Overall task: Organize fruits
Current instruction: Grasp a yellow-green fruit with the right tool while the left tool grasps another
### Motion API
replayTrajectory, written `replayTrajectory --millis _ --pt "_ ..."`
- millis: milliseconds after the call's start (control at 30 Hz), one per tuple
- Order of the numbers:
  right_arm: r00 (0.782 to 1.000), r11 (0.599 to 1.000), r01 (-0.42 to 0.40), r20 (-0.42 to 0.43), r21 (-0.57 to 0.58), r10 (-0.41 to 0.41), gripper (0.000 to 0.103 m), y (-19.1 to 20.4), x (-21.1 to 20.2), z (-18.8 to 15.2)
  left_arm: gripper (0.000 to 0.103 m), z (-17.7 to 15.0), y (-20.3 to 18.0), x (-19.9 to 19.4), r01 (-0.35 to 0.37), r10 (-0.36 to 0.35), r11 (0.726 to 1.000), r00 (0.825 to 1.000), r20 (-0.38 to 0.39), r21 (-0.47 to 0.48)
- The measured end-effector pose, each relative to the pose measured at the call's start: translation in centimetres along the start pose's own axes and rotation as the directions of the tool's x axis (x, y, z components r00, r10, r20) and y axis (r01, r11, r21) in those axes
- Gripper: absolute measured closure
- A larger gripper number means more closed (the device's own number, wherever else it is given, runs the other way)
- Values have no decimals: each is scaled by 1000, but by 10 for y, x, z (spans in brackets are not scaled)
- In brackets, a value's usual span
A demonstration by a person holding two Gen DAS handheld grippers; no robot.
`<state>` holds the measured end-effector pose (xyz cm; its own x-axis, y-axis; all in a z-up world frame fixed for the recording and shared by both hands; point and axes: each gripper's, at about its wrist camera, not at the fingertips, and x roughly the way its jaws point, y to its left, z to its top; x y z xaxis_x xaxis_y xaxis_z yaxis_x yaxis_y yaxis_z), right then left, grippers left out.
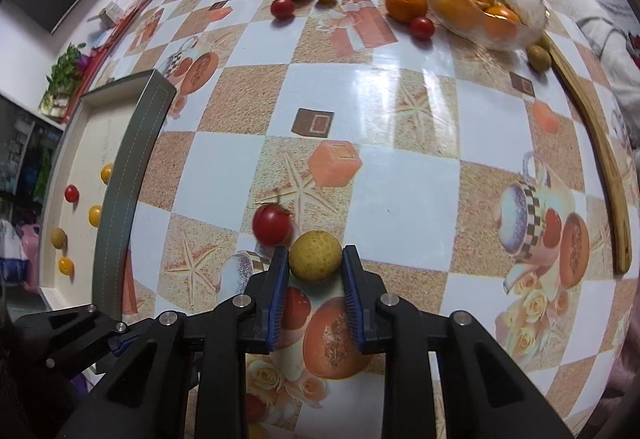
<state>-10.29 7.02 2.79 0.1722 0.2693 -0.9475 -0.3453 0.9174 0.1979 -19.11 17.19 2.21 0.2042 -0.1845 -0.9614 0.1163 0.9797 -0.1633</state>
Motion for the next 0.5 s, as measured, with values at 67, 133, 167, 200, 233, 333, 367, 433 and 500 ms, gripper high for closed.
replayTrajectory --millis 67,133,167,200,233,333,367,433,500 --pt "1000 1000 -10 0 21 10 74 -4 -3 -2 76 1 2 -1 13 -13 1000 1000 0 -14" --pt "1000 999 -17 -1 36 17 74 -7 -6 -3 76 3 5 -3 24 -24 999 1000 1 -24" --pt "1000 999 -18 0 41 18 74 -7 -7 -4 76 4 5 -5 24 -24 999 1000 3 -26" --pt "1000 999 -21 0 48 21 74 -9 -8 -4 76 5 7 -7 24 -24 999 1000 7 -25" --pt "1000 998 -24 -1 53 24 74 -10 -10 -5 76 5 8 -9 25 -25 999 1000 11 -24" --pt "1000 997 -29 -3 70 30 74 -13 -13 -7 76 0 15 -13 29 -29 999 999 15 -24" --pt "1000 997 -30 -6 75 31 74 -13 -13 -8 76 -1 17 -12 34 -34 999 999 12 -27" --pt "999 996 -27 -14 79 29 74 -15 -13 -10 76 -3 14 -9 40 -39 999 999 8 -24" --pt "999 996 -30 -20 80 31 74 -16 -13 -11 76 -7 10 -9 28 -28 1000 1000 9 -9"
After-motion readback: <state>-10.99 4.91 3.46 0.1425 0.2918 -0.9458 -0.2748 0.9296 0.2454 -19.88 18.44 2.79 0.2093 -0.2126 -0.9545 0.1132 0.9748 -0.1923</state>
